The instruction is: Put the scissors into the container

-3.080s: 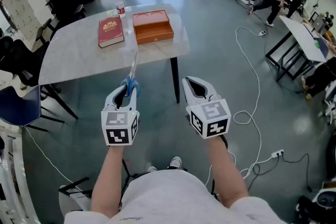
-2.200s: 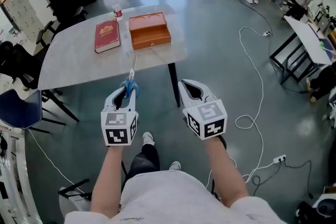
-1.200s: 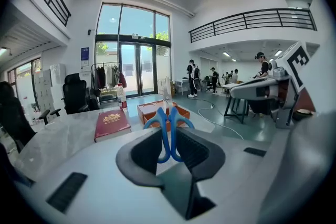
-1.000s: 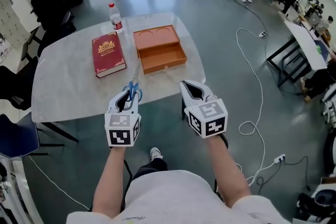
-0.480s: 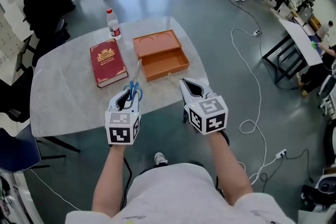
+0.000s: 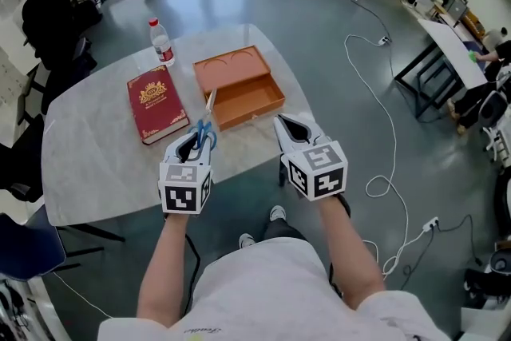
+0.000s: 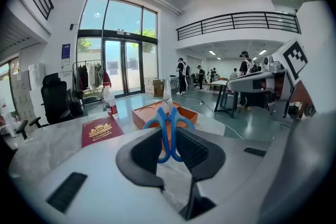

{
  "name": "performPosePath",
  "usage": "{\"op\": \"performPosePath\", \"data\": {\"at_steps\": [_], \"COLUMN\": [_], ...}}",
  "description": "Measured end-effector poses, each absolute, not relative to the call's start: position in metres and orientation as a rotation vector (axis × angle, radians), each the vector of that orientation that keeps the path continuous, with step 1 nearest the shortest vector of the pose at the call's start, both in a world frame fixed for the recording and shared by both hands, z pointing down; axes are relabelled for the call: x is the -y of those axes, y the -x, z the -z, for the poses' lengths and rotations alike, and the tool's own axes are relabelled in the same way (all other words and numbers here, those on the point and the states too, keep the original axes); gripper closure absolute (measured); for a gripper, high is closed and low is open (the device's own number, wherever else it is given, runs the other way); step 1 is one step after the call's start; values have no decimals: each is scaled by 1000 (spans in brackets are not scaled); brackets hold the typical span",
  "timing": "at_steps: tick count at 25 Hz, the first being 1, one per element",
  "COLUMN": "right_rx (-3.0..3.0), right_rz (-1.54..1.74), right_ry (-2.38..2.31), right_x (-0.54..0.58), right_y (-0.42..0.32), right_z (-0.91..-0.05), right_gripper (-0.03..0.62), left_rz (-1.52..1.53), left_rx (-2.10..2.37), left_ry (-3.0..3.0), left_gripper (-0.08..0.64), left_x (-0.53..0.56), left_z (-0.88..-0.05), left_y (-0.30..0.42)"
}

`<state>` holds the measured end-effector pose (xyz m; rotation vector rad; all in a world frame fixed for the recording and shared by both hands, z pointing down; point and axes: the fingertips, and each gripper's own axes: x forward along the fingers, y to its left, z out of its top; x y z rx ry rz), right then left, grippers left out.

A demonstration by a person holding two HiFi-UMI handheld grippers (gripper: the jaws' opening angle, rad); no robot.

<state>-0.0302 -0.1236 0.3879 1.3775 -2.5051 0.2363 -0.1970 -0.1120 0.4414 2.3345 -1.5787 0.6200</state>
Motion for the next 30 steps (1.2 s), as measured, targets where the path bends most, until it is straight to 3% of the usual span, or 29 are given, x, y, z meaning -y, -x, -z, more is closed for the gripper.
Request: {"op": "performPosePath", "data": {"at_steps": [30], "right_rx": [2537], "right_rz": [-262], "right_ry": [-1327], "right_x": [296], "right_y": [-5], "right_z": [-402], "right_gripper": [588], "left_rz": [-1057], "left_rx": [1236], "left_ry": [-2392], "left_gripper": [477], "left_x": [237], "left_z": [-507], "left_y": [147]}}
